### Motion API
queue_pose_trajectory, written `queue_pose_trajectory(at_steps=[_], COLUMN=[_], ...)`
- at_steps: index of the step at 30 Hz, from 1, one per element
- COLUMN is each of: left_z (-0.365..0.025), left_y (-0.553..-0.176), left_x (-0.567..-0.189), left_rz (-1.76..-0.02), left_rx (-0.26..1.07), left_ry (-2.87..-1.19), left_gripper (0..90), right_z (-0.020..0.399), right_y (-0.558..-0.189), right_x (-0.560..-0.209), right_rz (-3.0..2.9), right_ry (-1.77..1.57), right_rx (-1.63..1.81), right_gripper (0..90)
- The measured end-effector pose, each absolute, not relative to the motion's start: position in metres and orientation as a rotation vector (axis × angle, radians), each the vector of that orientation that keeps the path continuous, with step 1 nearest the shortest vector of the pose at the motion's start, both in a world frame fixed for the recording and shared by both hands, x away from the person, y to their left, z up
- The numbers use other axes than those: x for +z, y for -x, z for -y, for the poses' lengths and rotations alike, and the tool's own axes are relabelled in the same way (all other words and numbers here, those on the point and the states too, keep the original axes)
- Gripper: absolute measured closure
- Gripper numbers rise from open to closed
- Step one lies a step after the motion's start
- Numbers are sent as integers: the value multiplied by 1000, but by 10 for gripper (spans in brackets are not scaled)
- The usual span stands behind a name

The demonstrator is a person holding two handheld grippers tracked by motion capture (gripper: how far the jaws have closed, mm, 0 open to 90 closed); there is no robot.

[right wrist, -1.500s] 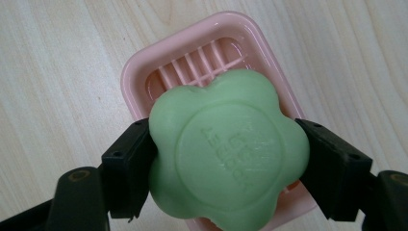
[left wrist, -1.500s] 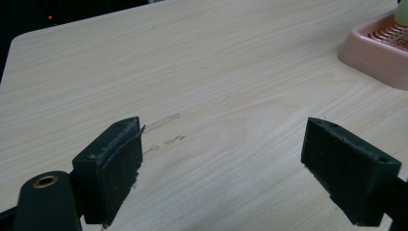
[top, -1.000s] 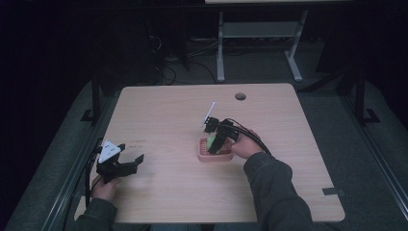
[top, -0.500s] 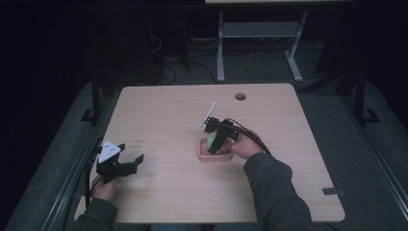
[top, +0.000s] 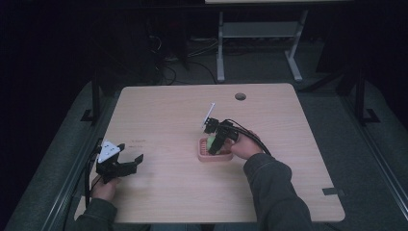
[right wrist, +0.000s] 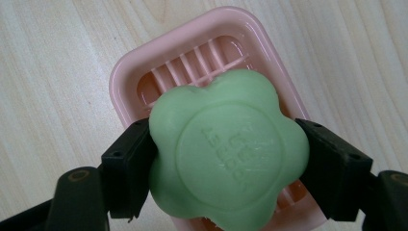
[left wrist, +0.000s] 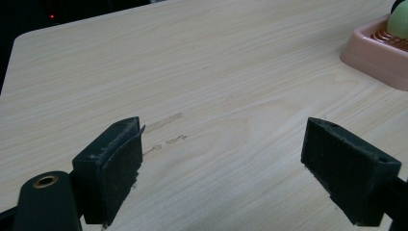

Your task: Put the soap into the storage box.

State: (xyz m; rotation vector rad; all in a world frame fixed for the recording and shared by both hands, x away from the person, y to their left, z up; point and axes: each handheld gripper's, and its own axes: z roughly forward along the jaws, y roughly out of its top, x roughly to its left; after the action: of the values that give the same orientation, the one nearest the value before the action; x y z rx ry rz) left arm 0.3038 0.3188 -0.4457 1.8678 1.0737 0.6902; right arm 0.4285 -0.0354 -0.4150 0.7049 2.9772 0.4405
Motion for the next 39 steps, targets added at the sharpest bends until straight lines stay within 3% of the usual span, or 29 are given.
queue_pose_trajectory(at_steps=[39], left_z=[-319], left_y=[-304], left_x=[-445], left_rz=[-1075], left_rx=[694], left_ry=[-1864], left_gripper=[140], right_z=[41], right_y=[-429], right_x=[-415], right_rz=[-2963], right_ry=[-746], right_rx=[506], right_gripper=[254])
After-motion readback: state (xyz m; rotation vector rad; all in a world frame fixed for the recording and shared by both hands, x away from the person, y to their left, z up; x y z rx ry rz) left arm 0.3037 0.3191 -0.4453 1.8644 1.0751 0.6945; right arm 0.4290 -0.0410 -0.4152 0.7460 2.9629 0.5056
